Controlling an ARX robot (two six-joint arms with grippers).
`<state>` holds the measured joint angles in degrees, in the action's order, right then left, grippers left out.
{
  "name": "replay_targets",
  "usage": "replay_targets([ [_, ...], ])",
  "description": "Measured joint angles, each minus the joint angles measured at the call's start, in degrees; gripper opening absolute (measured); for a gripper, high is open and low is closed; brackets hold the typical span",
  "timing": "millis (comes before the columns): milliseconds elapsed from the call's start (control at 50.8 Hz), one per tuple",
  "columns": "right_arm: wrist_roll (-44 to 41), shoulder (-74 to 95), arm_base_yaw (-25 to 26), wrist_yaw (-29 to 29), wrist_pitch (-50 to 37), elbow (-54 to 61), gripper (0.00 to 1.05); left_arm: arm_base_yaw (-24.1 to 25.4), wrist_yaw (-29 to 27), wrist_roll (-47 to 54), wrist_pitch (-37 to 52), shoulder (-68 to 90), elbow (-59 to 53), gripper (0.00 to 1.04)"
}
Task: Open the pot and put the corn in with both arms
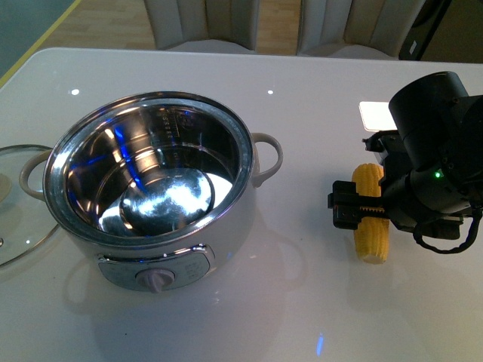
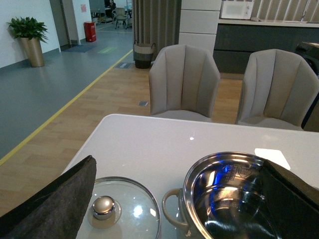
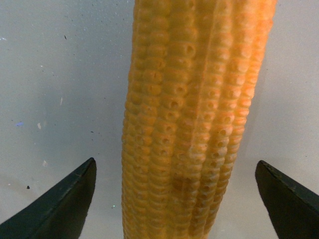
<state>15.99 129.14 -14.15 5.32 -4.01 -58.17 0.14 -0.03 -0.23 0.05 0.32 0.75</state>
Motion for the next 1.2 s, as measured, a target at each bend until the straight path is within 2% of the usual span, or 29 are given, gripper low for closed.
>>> replay_targets([
  [236,-0.1,0.1,-0.1,-0.6,-1.2,1.5,0.43,0.0,0.0,0.0,0.0,0.0,0.0,0.98],
  [414,0.0,-3.7,-0.1,-2.8,-1.8,4.5,0.29,0.0,0.0,0.0,0.0,0.0,0.0,0.98],
  [571,0.9,-11.0,0.0,-5.1,-2.3,7.3,0.23,0.0,0.0,0.0,0.0,0.0,0.0,0.98],
  [689,4.6,-21.1,-0.2,-8.5,-1.7,7.7,0.2,0.0,0.0,0.0,0.0,0.0,0.0,0.98],
  [827,8.4,-25.1,-1.5,-10.1,-0.7,6.1,0.19,0.0,0.0,0.0,0.0,0.0,0.0,0.98],
  [1201,21.1,-26.0,-10.6,-15.1,1.1,-2.2,0.16,0.0,0.0,0.0,0.0,0.0,0.0,0.98],
])
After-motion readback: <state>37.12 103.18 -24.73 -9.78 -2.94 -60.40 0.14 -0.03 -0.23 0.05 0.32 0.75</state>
